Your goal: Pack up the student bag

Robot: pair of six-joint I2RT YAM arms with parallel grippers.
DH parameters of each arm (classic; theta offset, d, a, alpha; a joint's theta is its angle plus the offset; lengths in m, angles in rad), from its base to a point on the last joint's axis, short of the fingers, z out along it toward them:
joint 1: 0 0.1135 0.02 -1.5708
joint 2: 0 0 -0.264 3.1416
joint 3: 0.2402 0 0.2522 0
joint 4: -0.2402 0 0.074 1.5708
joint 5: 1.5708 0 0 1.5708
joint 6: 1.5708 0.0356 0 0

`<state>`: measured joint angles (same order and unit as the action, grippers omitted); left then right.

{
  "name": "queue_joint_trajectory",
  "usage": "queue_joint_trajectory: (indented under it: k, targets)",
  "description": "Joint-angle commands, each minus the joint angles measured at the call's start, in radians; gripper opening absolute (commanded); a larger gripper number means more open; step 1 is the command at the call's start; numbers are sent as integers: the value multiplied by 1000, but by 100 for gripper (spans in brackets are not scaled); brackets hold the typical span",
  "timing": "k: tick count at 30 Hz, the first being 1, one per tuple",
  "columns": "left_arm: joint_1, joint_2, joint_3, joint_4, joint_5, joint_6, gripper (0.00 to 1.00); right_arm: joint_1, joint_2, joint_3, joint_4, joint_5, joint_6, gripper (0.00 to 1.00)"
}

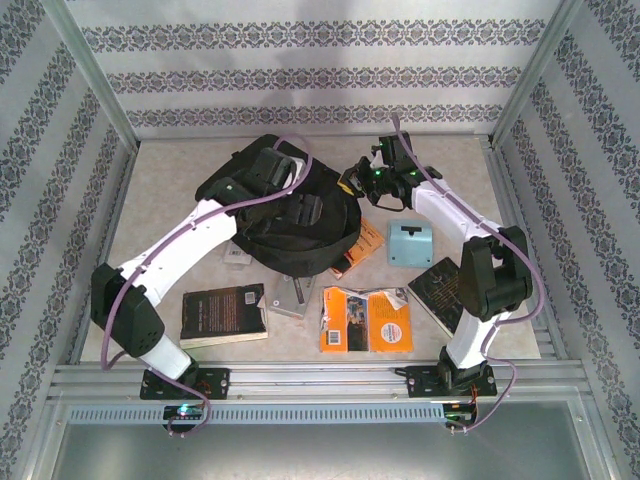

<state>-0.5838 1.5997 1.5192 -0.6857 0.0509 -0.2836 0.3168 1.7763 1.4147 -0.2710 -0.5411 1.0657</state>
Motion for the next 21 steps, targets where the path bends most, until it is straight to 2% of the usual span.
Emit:
queue_joint_trajectory:
  k: [1,8,13,21]
  targets:
    - [-28,42,67,-74,-19,38,92,8,-49,2,71,-38,244,0]
    - [-101,127,164,-148,-106,90,94,3,-95,-19,129,-19,415,0]
    - [-156,160,211,-181,-197,127,96,7,-107,-16,140,-13,441,0]
    - [-180,163,219,-189,-250,126,97,12,-107,-46,179,-24,462,0]
